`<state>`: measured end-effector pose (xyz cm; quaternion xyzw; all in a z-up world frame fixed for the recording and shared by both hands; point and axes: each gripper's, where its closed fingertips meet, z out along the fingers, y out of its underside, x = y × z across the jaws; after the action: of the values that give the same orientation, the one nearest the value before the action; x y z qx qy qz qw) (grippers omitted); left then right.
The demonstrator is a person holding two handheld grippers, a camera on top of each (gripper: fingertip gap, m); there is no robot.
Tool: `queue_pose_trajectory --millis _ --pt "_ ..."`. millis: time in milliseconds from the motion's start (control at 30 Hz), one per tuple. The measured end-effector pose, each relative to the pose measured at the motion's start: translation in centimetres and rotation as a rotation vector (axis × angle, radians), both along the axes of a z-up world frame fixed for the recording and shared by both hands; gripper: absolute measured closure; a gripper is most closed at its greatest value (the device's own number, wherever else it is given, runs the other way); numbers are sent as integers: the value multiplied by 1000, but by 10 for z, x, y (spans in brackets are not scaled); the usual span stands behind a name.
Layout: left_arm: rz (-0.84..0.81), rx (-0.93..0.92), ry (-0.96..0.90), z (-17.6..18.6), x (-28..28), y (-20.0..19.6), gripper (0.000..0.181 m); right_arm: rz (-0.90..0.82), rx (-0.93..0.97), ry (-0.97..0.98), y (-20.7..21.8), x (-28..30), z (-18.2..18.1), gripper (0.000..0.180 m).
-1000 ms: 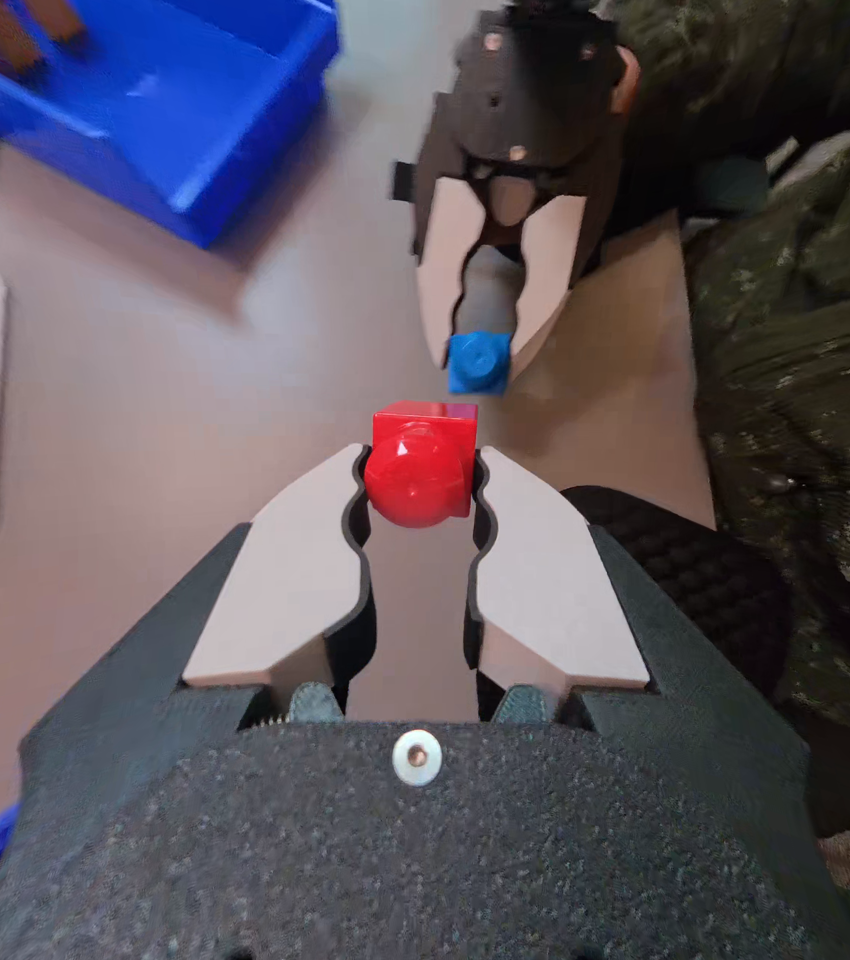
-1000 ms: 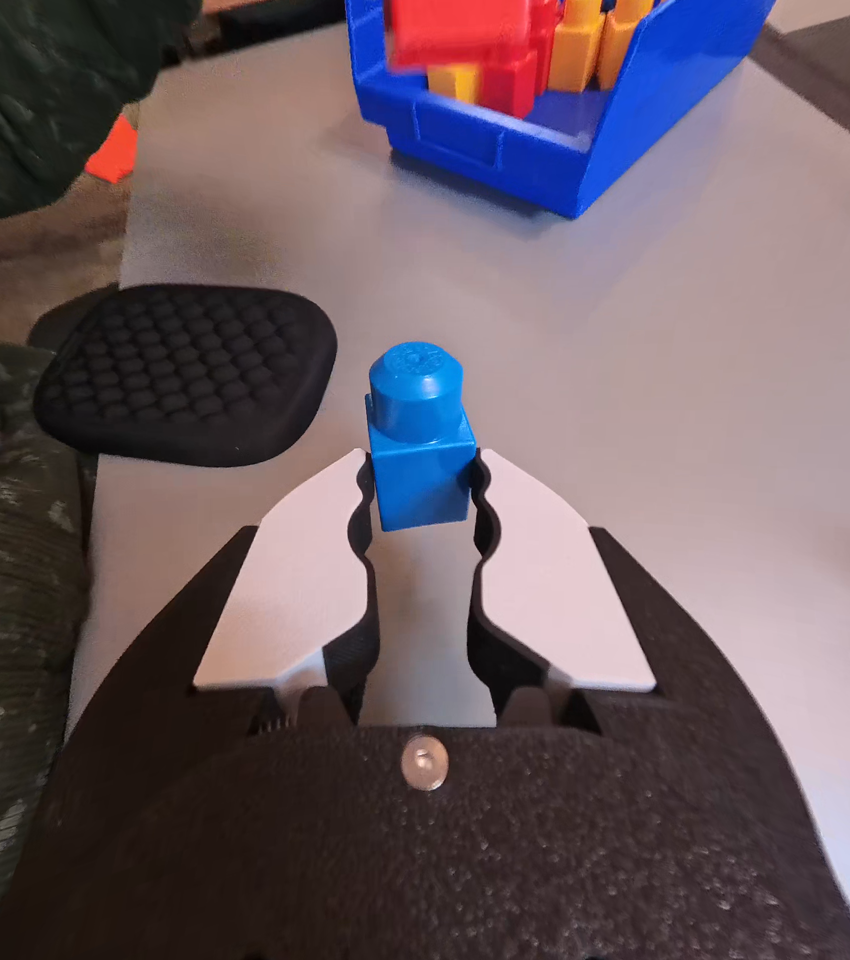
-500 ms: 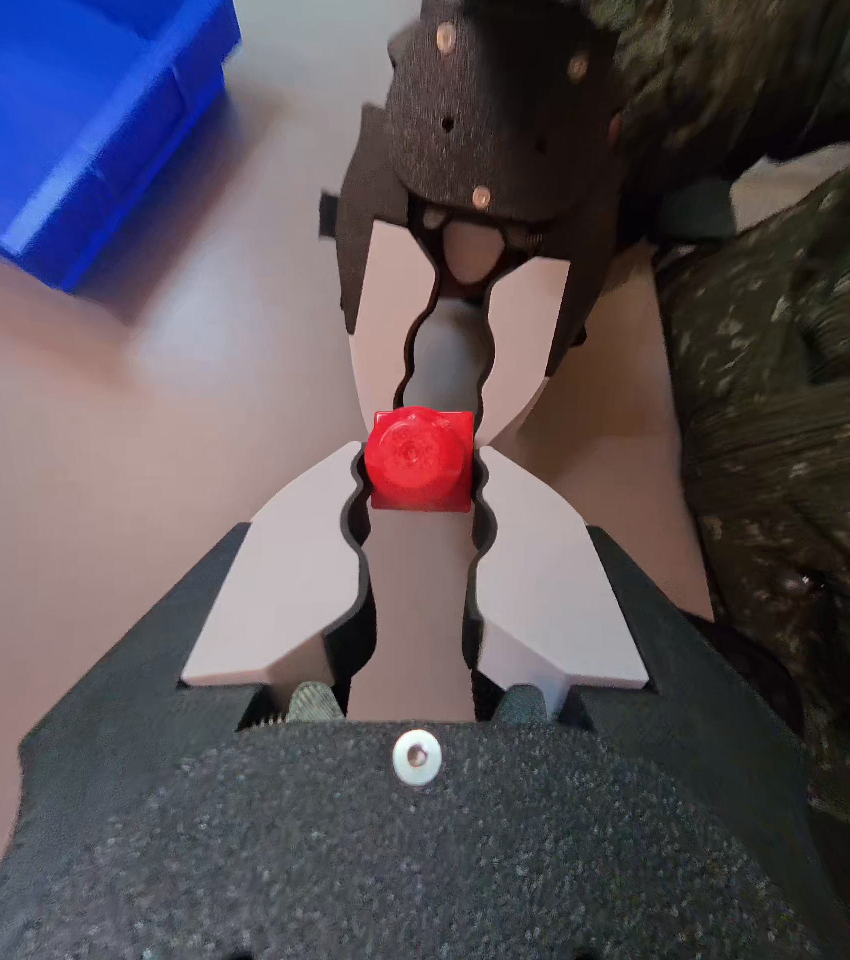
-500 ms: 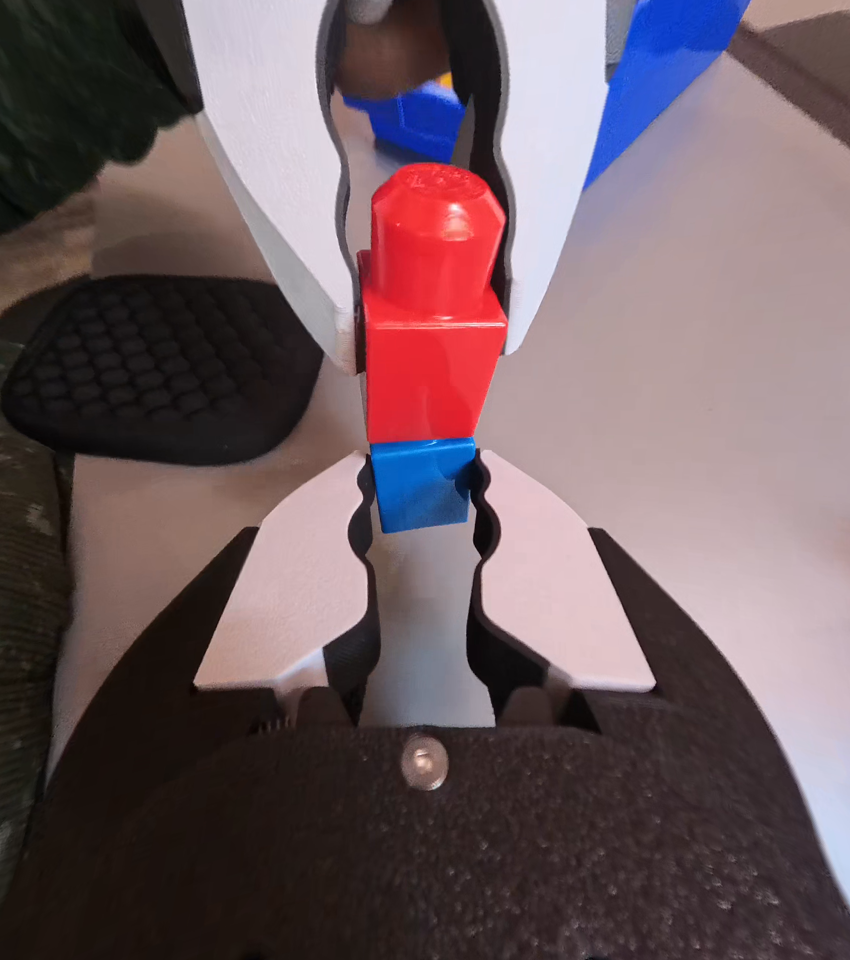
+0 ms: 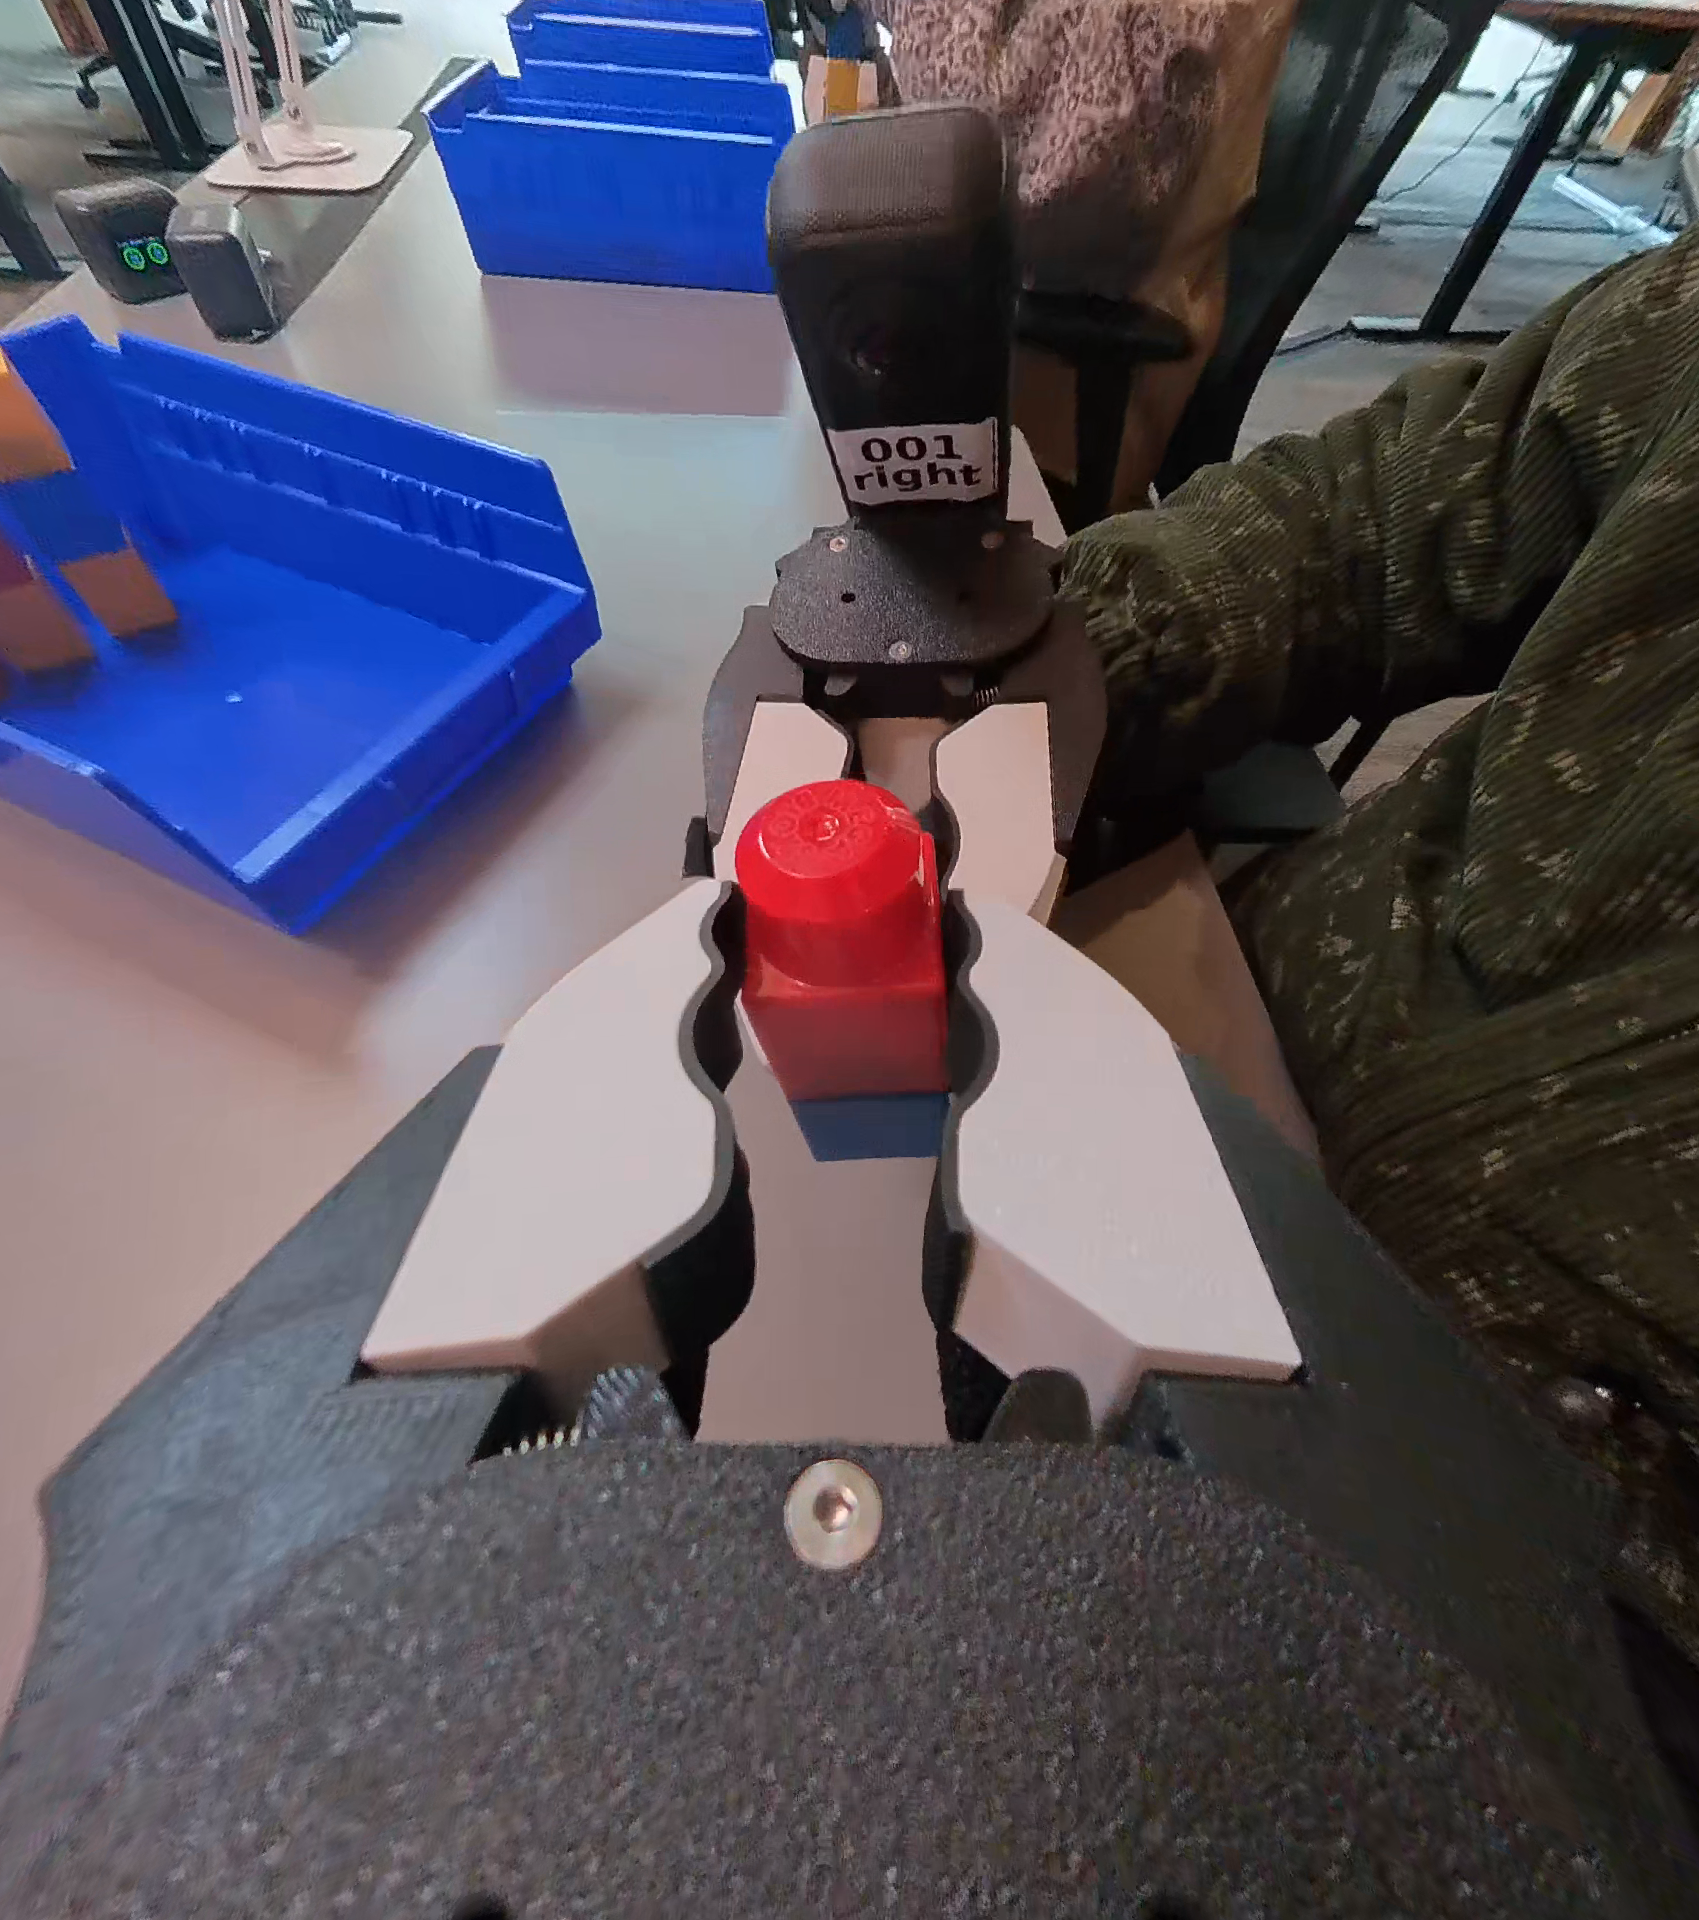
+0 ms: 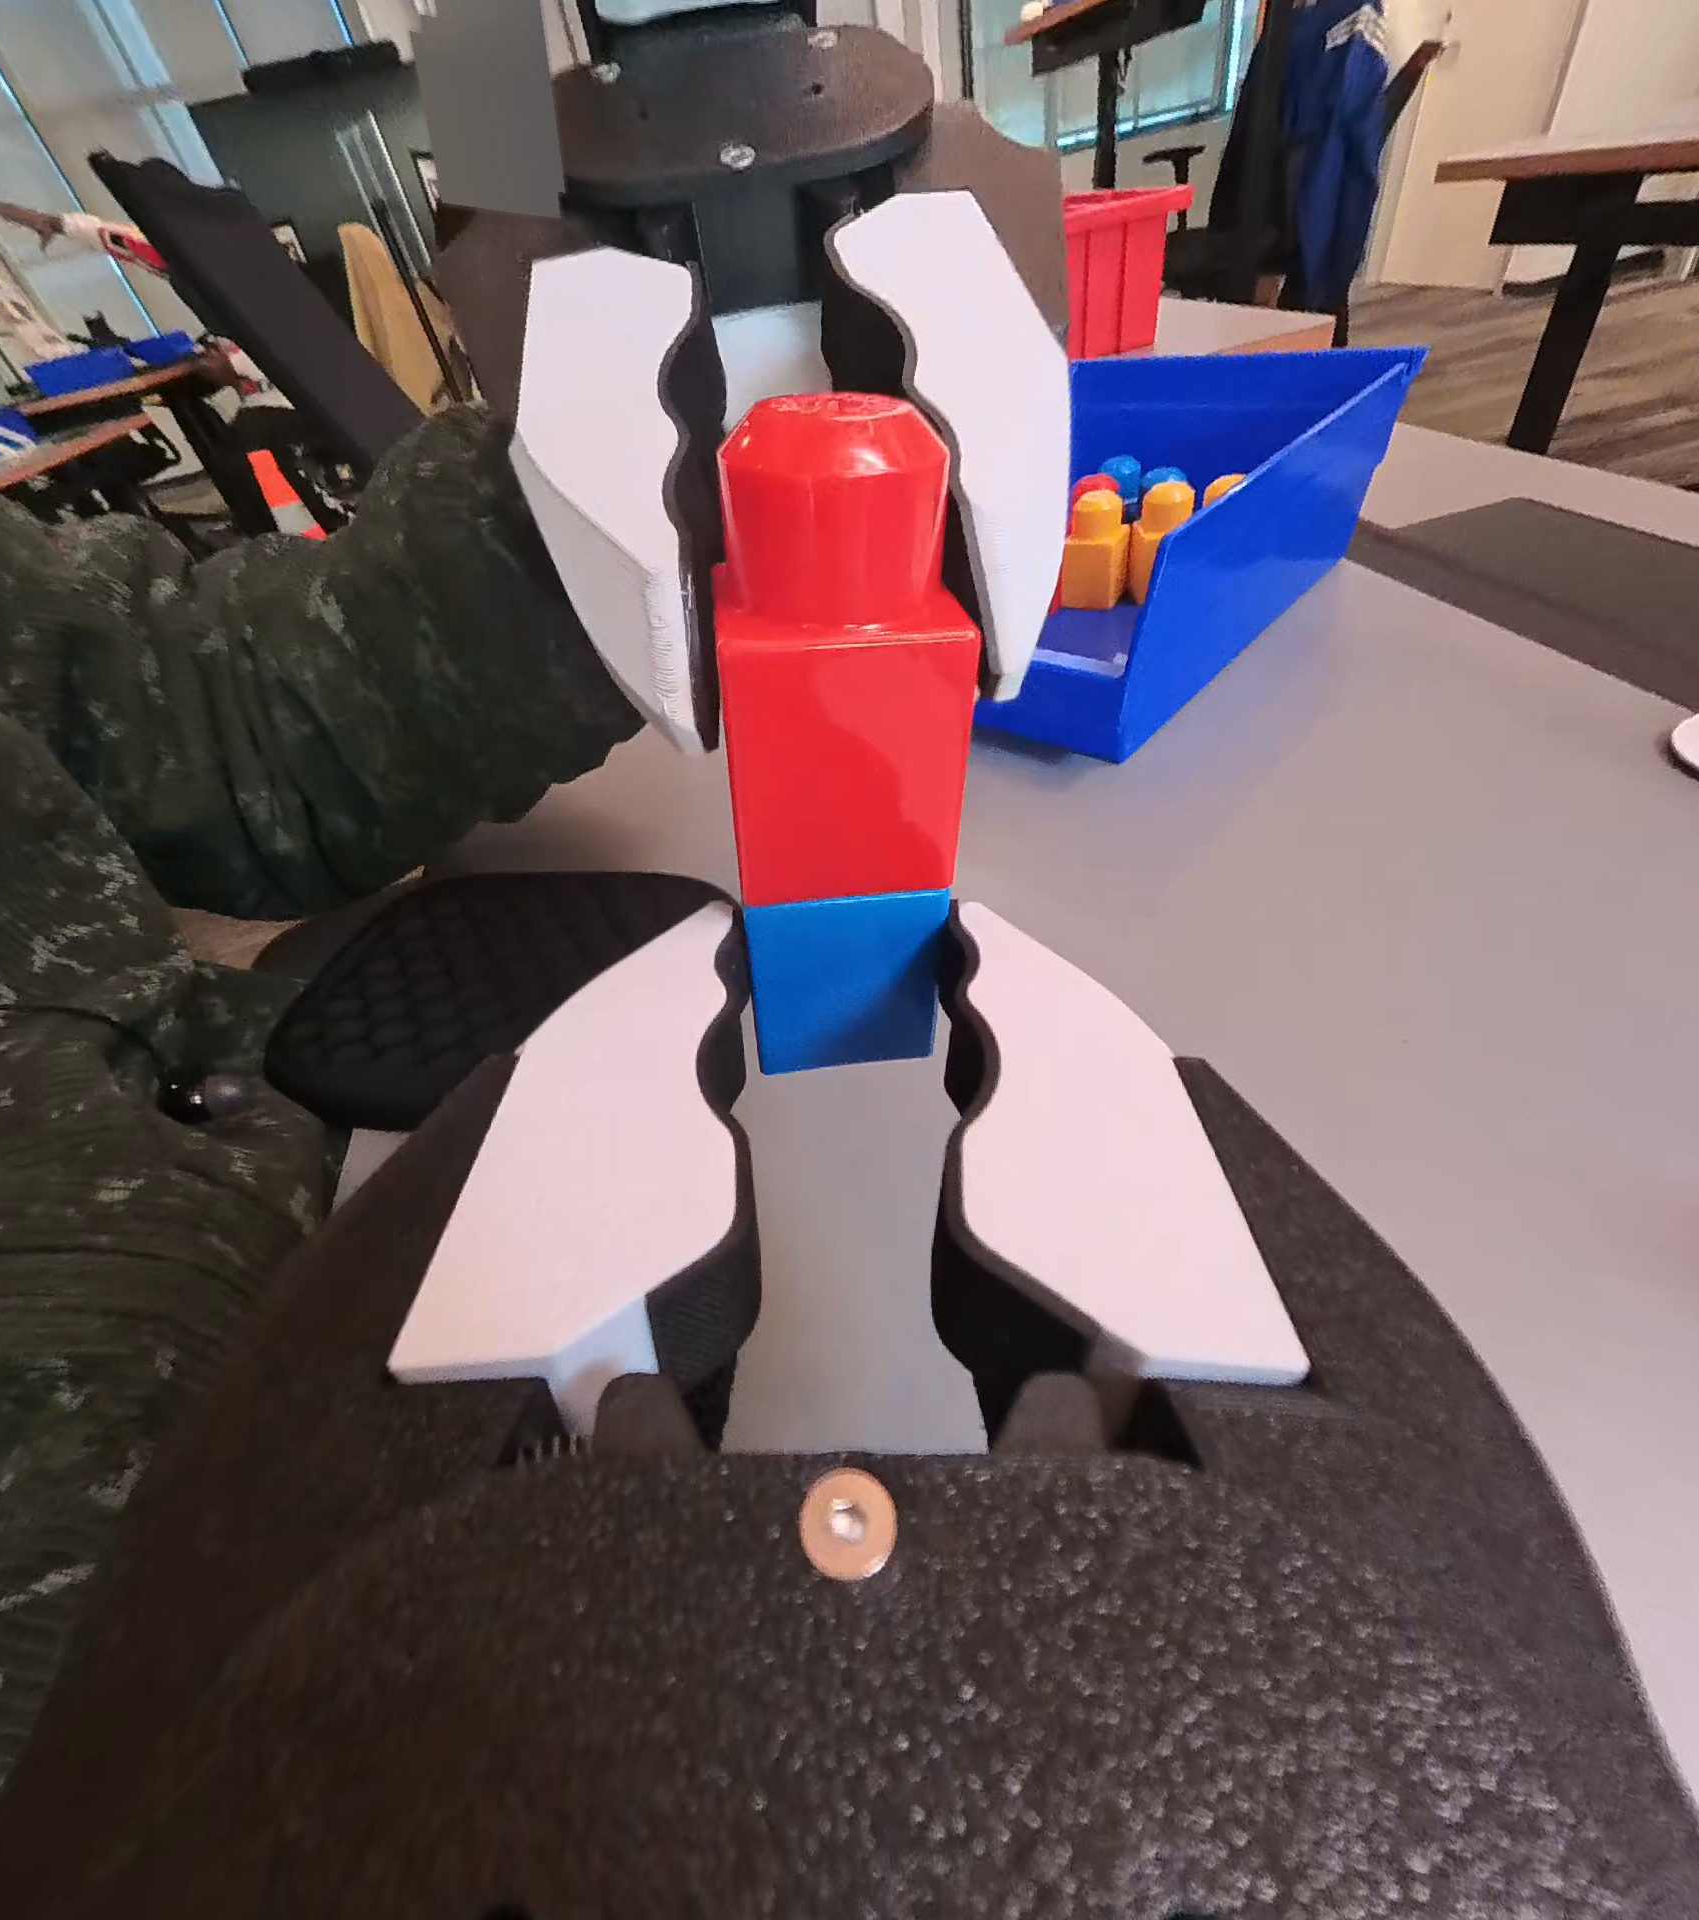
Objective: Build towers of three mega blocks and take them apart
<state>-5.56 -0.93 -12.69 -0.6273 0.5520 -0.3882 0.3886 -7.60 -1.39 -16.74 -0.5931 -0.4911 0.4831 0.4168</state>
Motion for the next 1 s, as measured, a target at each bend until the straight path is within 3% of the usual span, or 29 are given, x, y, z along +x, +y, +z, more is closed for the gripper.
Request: queue_pose_trajectory --millis 200,333,400,467,633,733,833,1000 --pt "9 -4 30 -11 -7 -1 144 21 21 -52 -1 0 -10 145" --pt "50 10 -53 -9 -9 1 144 34 6 -66 -1 -3 -13 144" --pt "85 31 -98 -11 -12 3 131 25 19 -45 0 -3 -9 144" --pt "94 13 -135 -17 -16 2 129 20 11 7 2 0 -2 144" --pt "98 -23 -118 -45 -8 -6 131 45 -35 155 2 3 17 144" --pt "118 -13 -117 -52 0 -7 144 48 -12 132 1 1 11 144" --pt "100 -46 -81 -59 -3 -10 144 57 -8 123 -1 1 10 143" --pt "98 -68 -58 -74 -3 -16 144 71 7 103 -2 2 10 125"
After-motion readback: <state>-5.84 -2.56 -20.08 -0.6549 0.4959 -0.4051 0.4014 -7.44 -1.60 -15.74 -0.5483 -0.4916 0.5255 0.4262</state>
